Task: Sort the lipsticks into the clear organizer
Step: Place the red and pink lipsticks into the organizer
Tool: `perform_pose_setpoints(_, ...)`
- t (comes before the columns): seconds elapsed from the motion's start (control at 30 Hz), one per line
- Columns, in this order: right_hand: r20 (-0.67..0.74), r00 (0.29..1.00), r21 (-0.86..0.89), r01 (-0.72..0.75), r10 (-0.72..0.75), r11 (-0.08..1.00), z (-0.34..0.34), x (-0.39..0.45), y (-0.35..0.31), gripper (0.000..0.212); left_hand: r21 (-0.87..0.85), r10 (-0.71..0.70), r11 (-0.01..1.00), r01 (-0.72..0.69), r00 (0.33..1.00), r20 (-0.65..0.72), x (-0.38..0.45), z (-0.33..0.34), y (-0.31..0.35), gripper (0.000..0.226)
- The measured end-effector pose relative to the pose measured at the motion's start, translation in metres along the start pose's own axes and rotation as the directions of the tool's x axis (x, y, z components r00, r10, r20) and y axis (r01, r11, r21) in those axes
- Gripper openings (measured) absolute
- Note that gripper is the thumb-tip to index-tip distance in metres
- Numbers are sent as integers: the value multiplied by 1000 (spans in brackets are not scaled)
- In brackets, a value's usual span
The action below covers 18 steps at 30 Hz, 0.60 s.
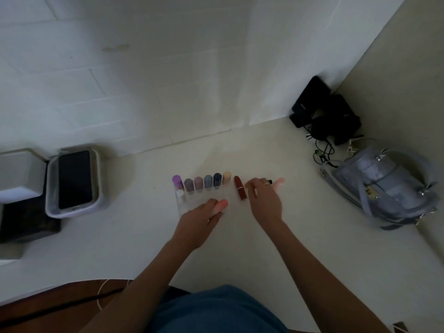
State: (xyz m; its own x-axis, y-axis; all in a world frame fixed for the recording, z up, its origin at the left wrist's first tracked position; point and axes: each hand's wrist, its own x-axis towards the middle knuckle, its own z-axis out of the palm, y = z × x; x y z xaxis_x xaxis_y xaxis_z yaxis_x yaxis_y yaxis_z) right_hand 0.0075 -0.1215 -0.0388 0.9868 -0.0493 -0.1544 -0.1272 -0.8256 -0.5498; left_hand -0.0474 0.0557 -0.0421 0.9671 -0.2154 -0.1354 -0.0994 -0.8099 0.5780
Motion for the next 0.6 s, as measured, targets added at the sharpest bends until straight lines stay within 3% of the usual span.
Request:
perform_pose_setpoints(0.13,29,999,-390,41,-32,920,-11,36,3,33,-39,-125,992,123,991,-53,-8,-7,-4,34)
perform_pose_setpoints(0.23,105,994,-557,37,26,830,-12,51,-2,28,-8,-207,978,207,975,-86,-15,-10,-13,36)
perform_pose_setpoints(0.4,178,984,-629,114,-1,769,-6,62,1,32,-12,-284,959,284,951,-126,-25,-12,-20,38)
perform_pose_setpoints(0.6,187,982,-553,132,-32,823,-7,66,7,20,-39,-310,951,308,941,-138,-30,-13,-20,38)
